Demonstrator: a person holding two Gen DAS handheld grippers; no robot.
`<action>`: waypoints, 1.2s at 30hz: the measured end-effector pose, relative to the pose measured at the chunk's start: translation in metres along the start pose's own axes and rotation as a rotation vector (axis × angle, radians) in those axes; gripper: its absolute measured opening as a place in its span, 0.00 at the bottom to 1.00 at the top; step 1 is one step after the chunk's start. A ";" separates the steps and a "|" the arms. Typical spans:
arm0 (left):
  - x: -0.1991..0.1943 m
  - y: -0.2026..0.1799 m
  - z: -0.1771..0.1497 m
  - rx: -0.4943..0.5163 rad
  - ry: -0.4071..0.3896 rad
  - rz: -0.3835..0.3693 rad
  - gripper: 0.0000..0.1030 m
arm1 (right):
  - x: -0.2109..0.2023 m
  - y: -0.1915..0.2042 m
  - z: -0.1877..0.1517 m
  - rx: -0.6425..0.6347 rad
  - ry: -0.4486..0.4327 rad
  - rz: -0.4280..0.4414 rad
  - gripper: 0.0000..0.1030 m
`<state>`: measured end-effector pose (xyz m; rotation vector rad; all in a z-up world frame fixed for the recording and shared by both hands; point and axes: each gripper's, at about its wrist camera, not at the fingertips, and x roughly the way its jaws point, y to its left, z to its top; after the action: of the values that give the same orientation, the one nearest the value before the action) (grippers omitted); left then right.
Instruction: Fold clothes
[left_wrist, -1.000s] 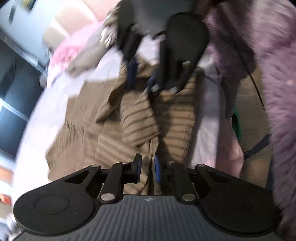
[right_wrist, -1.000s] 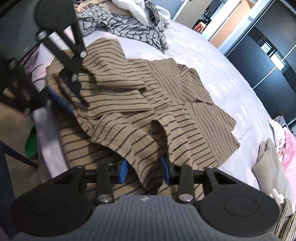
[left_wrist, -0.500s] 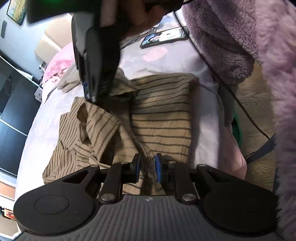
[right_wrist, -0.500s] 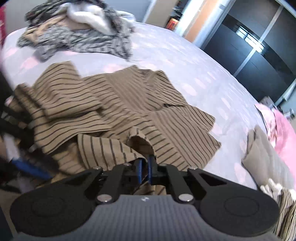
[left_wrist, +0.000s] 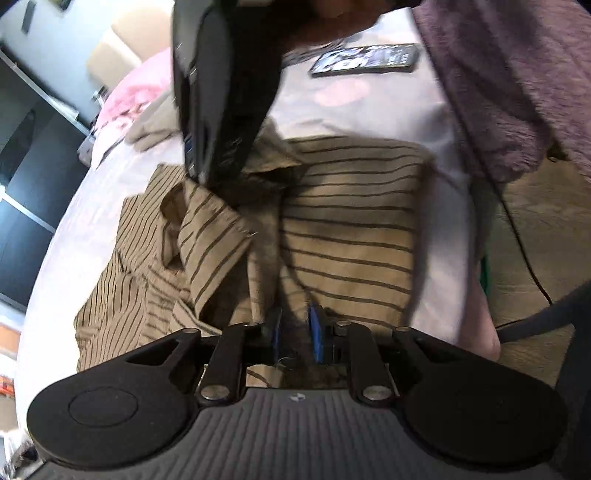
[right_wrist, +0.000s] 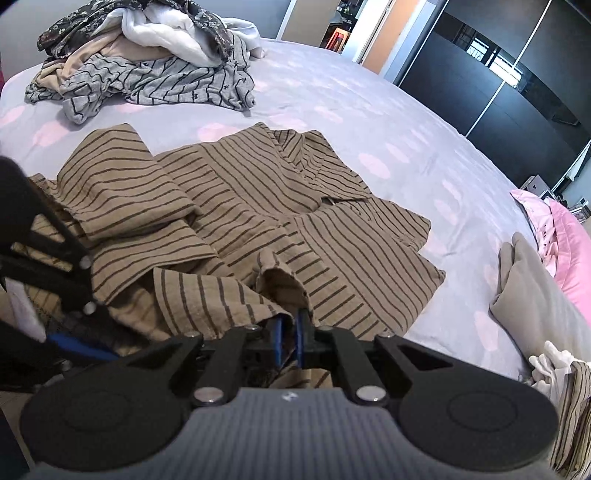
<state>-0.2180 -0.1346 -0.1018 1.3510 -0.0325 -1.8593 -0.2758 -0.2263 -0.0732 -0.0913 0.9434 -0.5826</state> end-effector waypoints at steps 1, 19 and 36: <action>-0.002 0.005 0.000 -0.023 -0.002 -0.007 0.01 | 0.000 0.000 0.000 -0.003 0.001 0.001 0.08; -0.060 0.070 -0.003 -0.253 -0.158 -0.166 0.00 | -0.050 -0.014 -0.003 -0.049 -0.065 0.058 0.21; -0.071 0.070 0.000 -0.288 -0.183 -0.216 0.00 | -0.022 0.069 -0.056 -0.461 0.100 -0.023 0.20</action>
<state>-0.1708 -0.1372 -0.0140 1.0160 0.2863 -2.0710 -0.2997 -0.1472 -0.1125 -0.4900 1.1623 -0.3843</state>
